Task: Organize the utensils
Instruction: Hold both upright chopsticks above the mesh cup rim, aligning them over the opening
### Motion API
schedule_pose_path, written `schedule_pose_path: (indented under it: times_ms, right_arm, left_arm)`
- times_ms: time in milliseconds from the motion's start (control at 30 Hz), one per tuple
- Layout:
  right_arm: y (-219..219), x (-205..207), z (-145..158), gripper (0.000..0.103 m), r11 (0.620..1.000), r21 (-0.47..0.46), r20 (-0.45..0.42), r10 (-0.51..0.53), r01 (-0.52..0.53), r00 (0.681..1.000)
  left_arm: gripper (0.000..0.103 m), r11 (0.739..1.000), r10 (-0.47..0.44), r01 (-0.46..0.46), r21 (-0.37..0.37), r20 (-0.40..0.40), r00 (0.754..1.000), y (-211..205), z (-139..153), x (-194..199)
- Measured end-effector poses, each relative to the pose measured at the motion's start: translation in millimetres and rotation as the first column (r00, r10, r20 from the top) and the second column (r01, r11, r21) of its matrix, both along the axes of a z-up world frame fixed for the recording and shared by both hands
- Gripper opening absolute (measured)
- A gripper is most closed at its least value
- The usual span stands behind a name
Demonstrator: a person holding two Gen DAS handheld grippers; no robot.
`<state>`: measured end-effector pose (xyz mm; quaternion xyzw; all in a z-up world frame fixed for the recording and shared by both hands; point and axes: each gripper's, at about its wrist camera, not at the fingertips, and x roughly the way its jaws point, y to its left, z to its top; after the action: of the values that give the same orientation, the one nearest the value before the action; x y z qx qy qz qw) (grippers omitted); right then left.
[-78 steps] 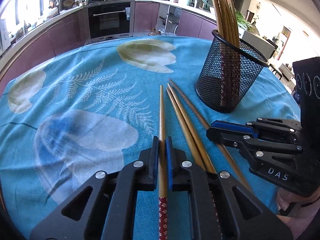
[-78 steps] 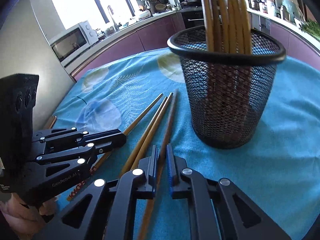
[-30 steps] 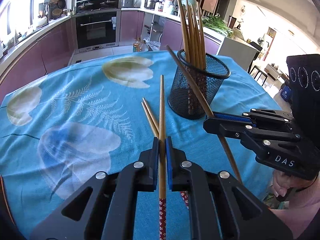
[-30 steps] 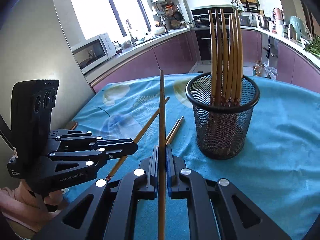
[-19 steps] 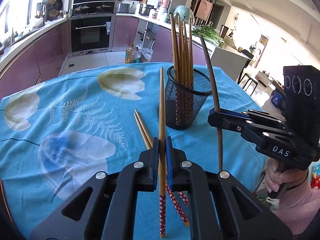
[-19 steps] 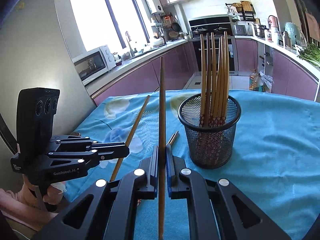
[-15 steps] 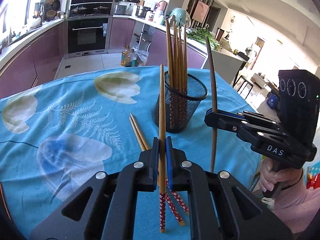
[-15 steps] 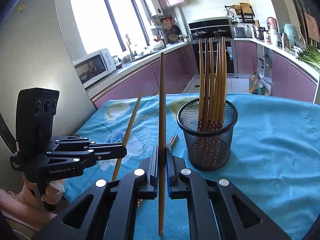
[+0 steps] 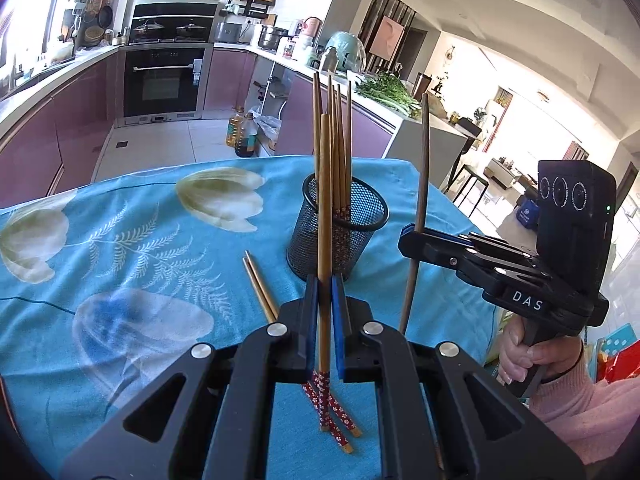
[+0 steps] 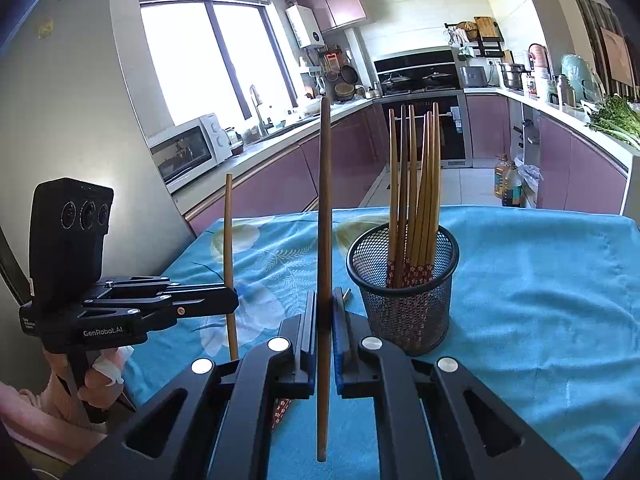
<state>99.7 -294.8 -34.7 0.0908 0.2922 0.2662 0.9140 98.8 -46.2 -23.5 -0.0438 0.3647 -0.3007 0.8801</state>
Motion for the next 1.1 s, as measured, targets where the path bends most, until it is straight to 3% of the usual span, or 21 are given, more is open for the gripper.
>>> schedule_pose_path:
  times_ms: [500,1100]
  right_arm:
    - [-2.9,5.6,5.7,0.006,1.000,0.010,0.019,-0.013,0.013,1.000]
    - [-5.9,10.7,10.4,0.006,0.999,0.011,0.035,-0.031,0.030,0.999]
  left_arm:
    - [0.008,0.999,-0.014,0.015,-0.048,0.029,0.999,-12.1,12.4,8.4]
    - [0.008,0.999,-0.030,0.032,-0.043,0.046,0.998,-23.6,16.2,14.8]
